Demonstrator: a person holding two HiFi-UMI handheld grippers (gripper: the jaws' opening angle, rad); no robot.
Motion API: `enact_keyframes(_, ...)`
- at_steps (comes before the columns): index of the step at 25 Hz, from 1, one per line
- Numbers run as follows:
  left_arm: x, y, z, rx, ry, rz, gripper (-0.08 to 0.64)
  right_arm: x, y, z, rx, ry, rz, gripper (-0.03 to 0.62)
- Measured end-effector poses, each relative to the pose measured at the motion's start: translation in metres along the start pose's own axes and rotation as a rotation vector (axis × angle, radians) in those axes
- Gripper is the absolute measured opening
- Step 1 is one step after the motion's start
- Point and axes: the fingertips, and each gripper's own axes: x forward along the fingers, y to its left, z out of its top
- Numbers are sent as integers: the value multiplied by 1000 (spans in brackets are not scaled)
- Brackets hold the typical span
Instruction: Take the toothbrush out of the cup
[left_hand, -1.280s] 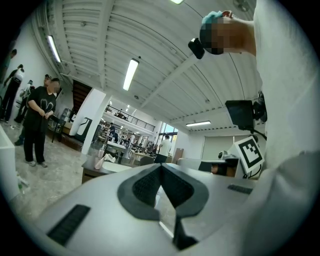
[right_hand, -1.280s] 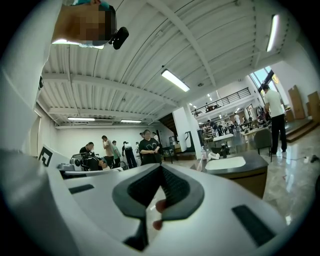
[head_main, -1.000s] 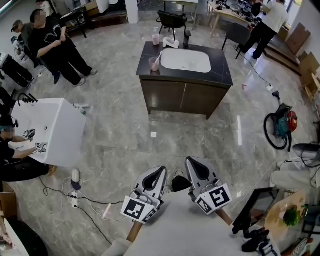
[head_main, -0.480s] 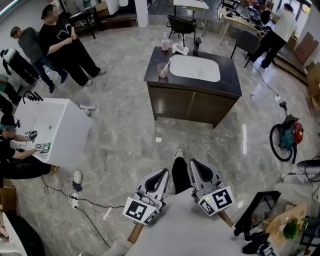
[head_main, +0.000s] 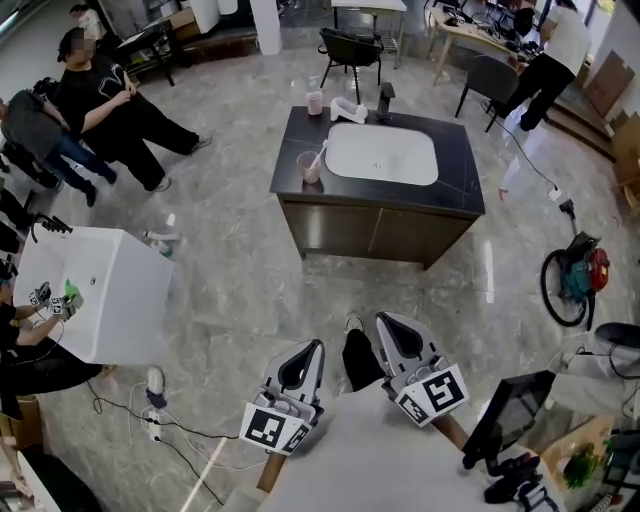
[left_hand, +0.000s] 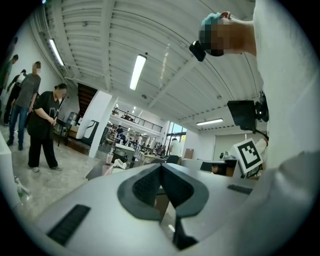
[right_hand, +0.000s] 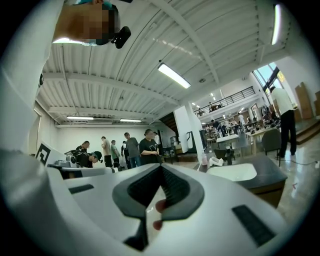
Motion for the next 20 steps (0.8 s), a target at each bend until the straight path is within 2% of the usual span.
enact_keyframes(6, 64, 32, 0, -30, 13, 31, 3, 46, -56, 5, 5, 49, 3, 3)
enact_keyframes(13, 126, 72, 11, -33, 35, 66, 3, 105, -109, 21, 14, 59, 19, 4)
enact_keyframes(20, 170, 98, 19, -32, 51, 89, 3, 145, -144, 28, 32, 68, 41, 3)
